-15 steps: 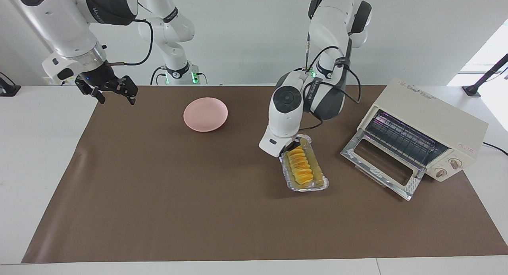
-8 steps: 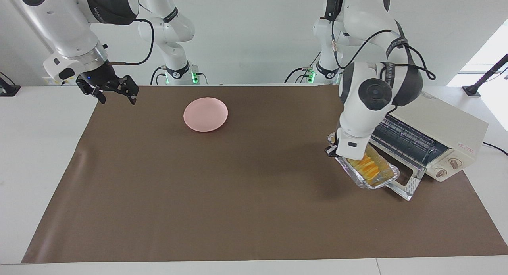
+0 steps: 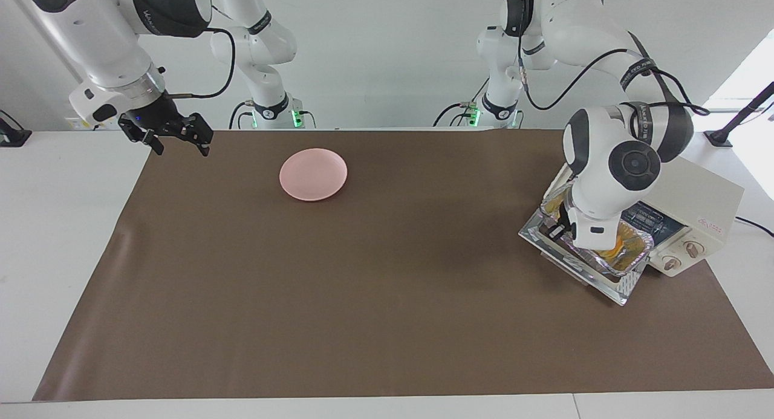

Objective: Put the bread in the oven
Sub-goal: 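Push the foil tray into the open toaster oven with the left gripper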

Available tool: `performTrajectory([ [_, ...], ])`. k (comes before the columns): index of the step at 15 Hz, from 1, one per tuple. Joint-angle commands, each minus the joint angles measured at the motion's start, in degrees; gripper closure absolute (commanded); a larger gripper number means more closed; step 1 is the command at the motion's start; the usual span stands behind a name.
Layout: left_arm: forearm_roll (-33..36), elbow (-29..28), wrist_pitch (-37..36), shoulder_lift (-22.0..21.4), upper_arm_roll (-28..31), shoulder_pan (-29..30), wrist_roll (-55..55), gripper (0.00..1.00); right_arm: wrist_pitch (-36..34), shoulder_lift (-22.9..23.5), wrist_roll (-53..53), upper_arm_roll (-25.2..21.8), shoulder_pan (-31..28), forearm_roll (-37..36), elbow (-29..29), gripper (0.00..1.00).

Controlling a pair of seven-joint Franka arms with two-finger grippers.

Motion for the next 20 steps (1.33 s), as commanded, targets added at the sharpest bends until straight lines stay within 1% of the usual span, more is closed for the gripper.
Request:
performTrajectory([
  [1,1.4,-6.2,2.3,-3.8,1.3,0.9,-0.5,1.0,-1.0,-1.8,-1.3,0.4,-0.4,-0.9,-1.9,0.0],
  [4,2.4,-12.8,5.9,-6.2,2.4,1.2,-0.7,1.0,-2.1,-1.8,-4.9,0.2,-1.1,-0.9,-1.9,0.0],
  [9,5.1,-17.3,6.2,-8.2,3.4,1.2,-0.8,1.0,-2.0,-1.7,-6.0,-0.1,-1.2,-0.9,-1.8,0.0],
  [15,5.5,-17.9,6.9,-8.7,3.4,1.3,0.4,1.0,-1.2,-1.6,-6.0,-0.2,-1.2,-0.9,-1.6,0.0],
  [18,5.5,-19.1,7.7,-9.2,3.5,1.3,1.5,1.0,2.0,-1.3,-6.0,-0.2,-1.2,-0.9,-1.3,0.0],
  [20,5.5,-19.2,7.7,-9.2,3.5,1.3,1.6,1.0,2.7,-1.2,-5.9,-0.2,-1.2,-1.1,-1.3,0.0],
])
